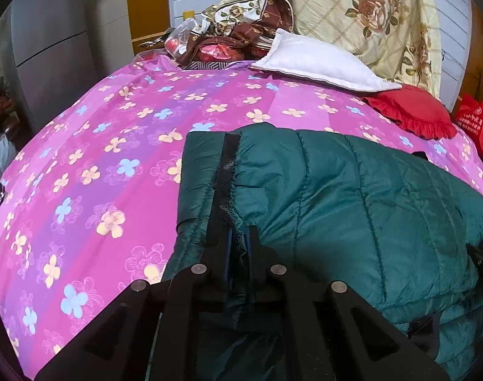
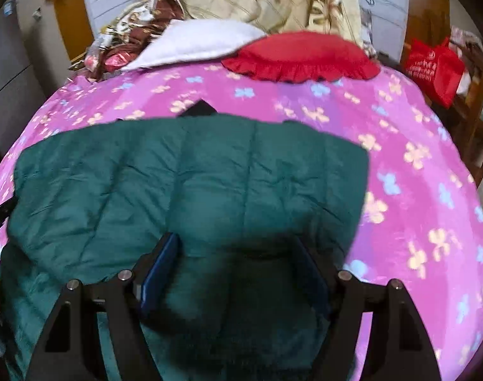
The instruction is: Fold large clothes
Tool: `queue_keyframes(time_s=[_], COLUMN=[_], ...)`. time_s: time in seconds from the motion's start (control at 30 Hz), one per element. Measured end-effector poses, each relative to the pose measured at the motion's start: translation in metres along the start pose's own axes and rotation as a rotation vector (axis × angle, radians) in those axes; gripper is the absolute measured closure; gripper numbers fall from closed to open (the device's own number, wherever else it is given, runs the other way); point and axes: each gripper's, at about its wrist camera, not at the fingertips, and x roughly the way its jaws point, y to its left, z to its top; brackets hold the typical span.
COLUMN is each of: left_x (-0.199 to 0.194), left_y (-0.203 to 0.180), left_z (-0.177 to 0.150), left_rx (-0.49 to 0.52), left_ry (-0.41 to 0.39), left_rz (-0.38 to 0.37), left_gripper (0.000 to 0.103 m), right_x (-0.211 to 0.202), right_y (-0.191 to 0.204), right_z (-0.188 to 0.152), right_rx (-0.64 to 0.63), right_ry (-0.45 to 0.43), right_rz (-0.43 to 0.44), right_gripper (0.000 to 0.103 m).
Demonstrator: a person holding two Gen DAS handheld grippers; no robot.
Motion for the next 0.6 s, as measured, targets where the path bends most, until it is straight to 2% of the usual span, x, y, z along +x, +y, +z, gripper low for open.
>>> queue_keyframes(time_s=[0.1,0.2,0.33,0.4,0.43,0.53,0.6], left_x=[0.001,0.001,0.001,0.001,0.001,-0.004,-0.011], left_y=[-0.004,-0.003,-0.001,-0.001,-0.001,0.003,0.008], left_z=[0.000,-0.001,-0.001,-0.001,-0.001,-0.001,0.000], left_rx=[0.020,0.019,0.011,0.013,0.016,0.016,0.006], left_ry=[0.000,-0.004,-0.006,-0.007,-0.005,0.003,0.005], left_rz=[0.022,0.022,0.016,0.017,0.019,0.019,0.006], left_gripper=[0.103,0.103,0.103,0.103,0.103,0.092,0.090], right_x=[0.003,-0.015,-0.056,-0.063,-0.060,-0.026,-0.014], right_y=[0.004,0.003,-0.001,-0.001,-0.002,0.001,0.004], right_z=[0.005,0.003,-0.005,-0.009,-0.009,-0.013,-0.014], right_rx=[-0.019,-0.026,0.014,0.028,0.030,0.028,0.018], right_ry=[0.008,-0.002,-0.084,-0.095,-0.083,0.001,-0.004], right_rz=[-0.025,-0.024,0.035,0.056,0.057,0.013,-0.005], right_gripper=[0.026,0.026,0.026,0.025,0.025,0.025,0.023])
